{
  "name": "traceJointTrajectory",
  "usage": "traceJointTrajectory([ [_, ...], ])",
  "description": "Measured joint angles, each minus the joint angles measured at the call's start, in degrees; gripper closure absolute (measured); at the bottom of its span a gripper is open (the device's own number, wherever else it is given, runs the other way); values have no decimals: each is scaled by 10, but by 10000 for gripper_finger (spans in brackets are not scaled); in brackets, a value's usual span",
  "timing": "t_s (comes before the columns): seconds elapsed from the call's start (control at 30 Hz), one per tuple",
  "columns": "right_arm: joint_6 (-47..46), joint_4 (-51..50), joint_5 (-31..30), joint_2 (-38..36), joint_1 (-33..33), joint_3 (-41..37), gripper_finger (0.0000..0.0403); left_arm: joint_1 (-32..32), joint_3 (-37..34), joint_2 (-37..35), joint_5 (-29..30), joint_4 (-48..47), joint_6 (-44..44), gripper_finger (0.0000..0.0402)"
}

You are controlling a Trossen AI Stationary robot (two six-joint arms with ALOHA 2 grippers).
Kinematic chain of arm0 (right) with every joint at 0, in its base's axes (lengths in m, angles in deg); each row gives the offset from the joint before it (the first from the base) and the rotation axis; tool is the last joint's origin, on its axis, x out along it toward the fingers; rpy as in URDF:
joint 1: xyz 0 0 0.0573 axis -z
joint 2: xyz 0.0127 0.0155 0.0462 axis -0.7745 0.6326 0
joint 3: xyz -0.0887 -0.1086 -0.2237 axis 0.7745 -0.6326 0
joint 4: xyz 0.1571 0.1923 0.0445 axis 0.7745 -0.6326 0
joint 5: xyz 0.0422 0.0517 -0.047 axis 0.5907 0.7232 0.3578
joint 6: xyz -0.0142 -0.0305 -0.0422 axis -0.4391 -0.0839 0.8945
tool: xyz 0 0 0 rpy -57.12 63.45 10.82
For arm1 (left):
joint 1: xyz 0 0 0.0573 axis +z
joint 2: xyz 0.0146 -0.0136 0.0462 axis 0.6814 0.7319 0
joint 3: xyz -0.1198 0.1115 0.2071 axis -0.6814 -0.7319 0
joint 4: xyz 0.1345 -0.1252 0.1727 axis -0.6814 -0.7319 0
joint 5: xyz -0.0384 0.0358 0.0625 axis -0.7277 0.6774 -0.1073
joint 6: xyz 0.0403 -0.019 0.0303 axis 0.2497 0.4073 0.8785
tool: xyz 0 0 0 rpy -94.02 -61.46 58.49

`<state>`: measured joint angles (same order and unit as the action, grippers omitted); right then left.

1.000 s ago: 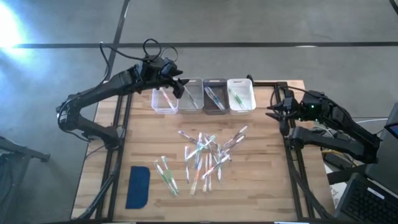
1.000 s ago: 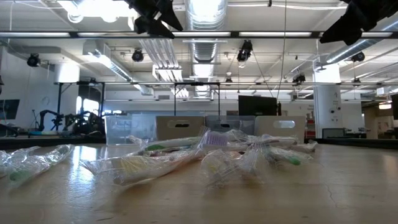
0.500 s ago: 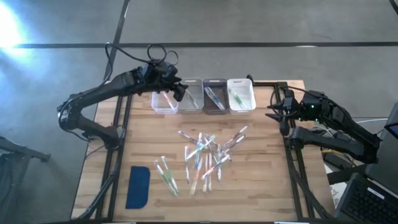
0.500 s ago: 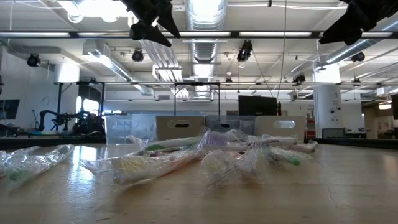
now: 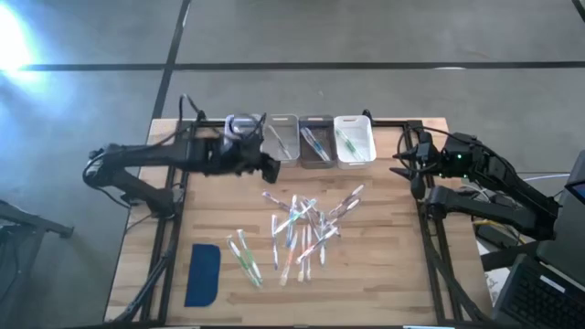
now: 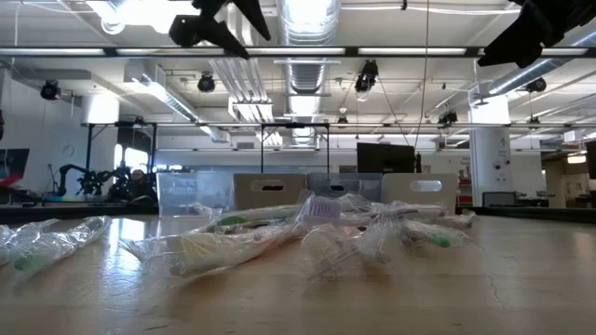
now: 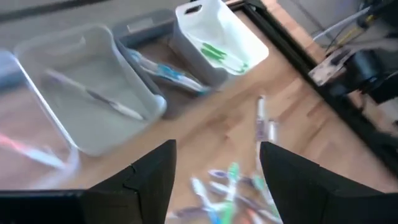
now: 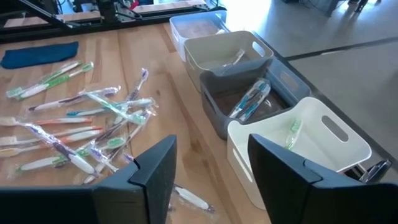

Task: Pick & Place Toothbrushes
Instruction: Put the purple toothbrush into the gray bin

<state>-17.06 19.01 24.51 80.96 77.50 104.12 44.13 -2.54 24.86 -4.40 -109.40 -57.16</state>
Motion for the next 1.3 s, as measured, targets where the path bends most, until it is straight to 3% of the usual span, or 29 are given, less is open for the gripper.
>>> traceJointTrajectory([
  [0.3,0,0,1,0,0,0,209,-182,-2,55,113,-4,-299,172],
  [0.5,0,0,1,0,0,0,226,-255,-2,134,109,-5,-489,172],
  [0.63,0,0,1,0,0,0,237,-275,3,182,57,-12,-582,172],
  [0.9,0,0,1,0,0,0,261,-278,42,262,-86,-71,-635,172],
  [1.3,0,0,1,0,0,0,295,-253,55,315,-98,-110,-635,172],
])
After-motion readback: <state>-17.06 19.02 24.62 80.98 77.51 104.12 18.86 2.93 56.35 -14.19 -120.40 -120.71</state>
